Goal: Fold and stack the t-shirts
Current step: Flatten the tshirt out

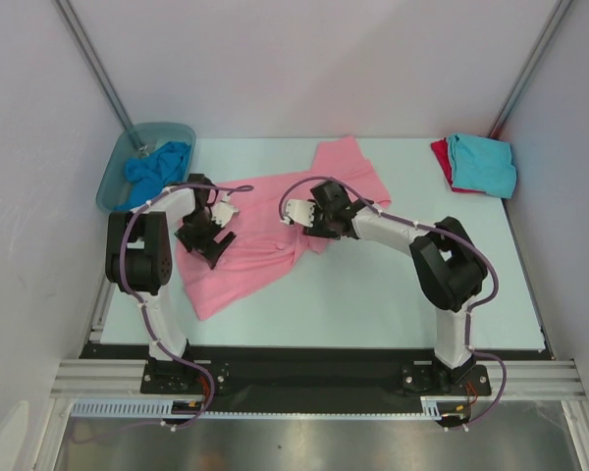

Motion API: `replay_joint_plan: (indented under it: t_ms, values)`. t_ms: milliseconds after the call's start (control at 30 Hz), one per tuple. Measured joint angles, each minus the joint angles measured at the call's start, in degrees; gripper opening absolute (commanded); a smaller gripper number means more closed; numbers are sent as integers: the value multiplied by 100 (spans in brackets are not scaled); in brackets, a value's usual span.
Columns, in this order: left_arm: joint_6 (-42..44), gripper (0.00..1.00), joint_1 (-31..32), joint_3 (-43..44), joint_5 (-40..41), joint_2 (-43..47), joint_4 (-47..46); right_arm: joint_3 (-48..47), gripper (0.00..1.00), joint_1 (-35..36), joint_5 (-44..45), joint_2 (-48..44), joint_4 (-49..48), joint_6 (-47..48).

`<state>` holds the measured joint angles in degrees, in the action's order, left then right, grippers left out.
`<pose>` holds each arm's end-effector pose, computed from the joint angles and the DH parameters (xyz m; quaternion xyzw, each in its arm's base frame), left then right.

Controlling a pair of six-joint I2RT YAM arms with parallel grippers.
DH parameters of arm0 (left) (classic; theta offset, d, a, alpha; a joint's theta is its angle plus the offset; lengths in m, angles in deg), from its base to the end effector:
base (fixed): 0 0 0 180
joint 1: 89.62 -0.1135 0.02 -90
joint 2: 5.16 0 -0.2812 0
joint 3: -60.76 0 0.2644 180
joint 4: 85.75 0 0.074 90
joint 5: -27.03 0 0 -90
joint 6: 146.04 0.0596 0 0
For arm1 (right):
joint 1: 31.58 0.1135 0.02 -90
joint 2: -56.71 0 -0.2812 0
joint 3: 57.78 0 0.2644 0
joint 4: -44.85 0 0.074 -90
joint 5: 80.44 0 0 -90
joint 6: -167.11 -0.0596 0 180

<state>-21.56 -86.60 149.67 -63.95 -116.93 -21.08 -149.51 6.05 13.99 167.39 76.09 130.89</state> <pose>0.3731 -0.0207 0.1385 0.3215 0.9466 -0.0024 0.0231 0.3630 0.2740 0.1882 -0.6633 0.6656 -0.0838 0.3317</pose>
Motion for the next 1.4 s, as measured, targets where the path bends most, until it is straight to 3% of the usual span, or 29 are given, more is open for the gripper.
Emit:
replay_joint_plan:
  t_ms: [233,300,333,900,1233,1400]
  values:
    - [-7,100,-33,13,0,0,-4,-61,48,2,-28,380,-83,-50]
    - [-4,100,-39,13,0,0,-7,-66,10,2,-2,437,-146,-76]
    - [-4,100,-42,13,0,0,-7,-74,0,2,15,457,-166,-92]
    - [-4,100,-44,13,0,0,-13,-256,0,337,61,-9,-678,216]
    - [-7,100,-44,-20,-4,22,-44,-752,0,529,-647,-238,-898,122]
    - [-2,100,-48,-81,-9,72,-105,-942,0,619,-1239,-238,-459,-66]
